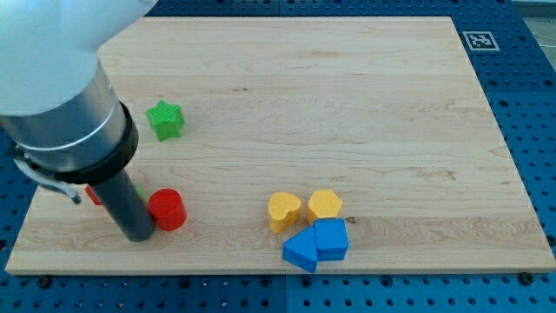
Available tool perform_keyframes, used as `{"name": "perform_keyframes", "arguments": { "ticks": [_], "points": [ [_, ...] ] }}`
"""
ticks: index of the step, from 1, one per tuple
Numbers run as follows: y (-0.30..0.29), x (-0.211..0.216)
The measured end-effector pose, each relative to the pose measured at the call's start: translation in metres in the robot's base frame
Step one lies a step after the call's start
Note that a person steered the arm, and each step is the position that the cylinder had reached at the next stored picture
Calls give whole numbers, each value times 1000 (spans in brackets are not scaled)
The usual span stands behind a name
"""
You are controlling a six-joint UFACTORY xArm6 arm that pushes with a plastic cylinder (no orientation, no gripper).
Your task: Separate the green circle from red blocks
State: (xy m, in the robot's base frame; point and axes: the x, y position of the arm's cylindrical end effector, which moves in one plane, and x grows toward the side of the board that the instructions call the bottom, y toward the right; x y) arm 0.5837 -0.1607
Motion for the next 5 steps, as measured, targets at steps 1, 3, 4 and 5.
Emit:
{"name": "perform_keyframes", "arguments": {
  "ticks": [1,3,4,5],
  "points": [
    [-8,13],
    [-22,-8],
    [-11,-11],
    [-1,-32]
  ]
}}
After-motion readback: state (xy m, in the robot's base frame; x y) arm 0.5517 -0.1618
